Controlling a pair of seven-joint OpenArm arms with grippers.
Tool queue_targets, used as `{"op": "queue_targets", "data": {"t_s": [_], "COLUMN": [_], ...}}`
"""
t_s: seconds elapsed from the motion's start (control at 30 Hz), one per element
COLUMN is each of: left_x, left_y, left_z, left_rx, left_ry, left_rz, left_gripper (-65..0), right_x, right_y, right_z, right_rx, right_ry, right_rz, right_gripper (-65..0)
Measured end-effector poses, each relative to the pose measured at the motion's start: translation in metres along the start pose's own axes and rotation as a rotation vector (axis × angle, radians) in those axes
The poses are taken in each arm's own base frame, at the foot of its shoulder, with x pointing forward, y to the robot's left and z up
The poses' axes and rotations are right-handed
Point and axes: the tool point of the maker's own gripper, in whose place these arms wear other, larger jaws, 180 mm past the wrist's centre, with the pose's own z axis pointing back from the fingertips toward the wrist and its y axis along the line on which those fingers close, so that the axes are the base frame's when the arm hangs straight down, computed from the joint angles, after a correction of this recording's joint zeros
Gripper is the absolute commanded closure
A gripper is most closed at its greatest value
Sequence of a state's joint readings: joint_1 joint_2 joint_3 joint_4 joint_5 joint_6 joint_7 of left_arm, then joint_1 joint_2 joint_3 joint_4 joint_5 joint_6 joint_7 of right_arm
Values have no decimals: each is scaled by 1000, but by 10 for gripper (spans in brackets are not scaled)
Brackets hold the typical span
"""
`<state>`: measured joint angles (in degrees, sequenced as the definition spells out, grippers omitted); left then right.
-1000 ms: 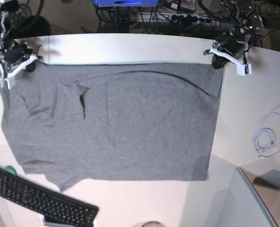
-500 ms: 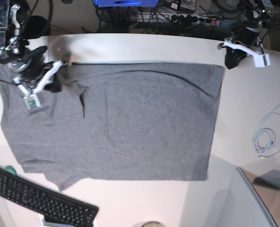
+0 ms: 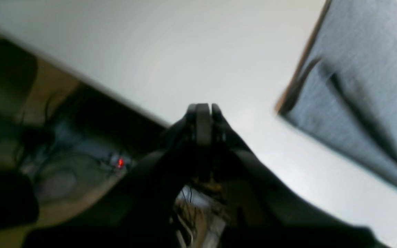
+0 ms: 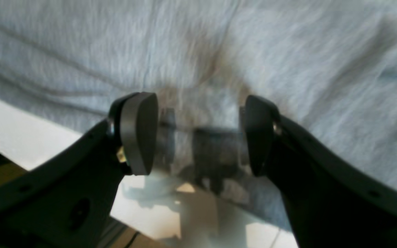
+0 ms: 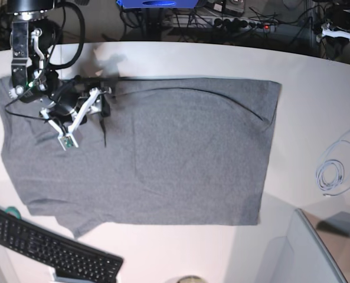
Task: Layout the t-shirt on the table in an organized manner, then fold the t-shirt properly
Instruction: 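Release and press the shirt's shoulder area flat with the right gripper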
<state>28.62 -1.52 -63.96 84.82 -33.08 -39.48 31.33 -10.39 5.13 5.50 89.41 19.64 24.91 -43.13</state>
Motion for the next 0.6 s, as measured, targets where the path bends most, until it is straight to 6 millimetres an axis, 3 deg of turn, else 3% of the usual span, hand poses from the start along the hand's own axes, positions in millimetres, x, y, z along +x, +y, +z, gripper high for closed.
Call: {"op": "queue_targets", "data": {"t_s": [0.23, 0.5, 0.6], "left_x": [-8, -7, -7], "left_y": [5, 2, 2], "left_z": [-1, -3, -3], "left_rx": [7, -1, -1], "left_ry": [15, 13, 13], "left_rz": [21, 21, 21], "left_gripper": [0, 0, 0], "right_x": [-9, -12, -9], "right_y": [-7, -12, -11], "right_z": [-20, -29, -30], "right_rx": [11, 16, 17], "right_ry": [60, 87, 82], "right_rz": [-39, -62, -61], "right_gripper": [-342, -5, -6]}}
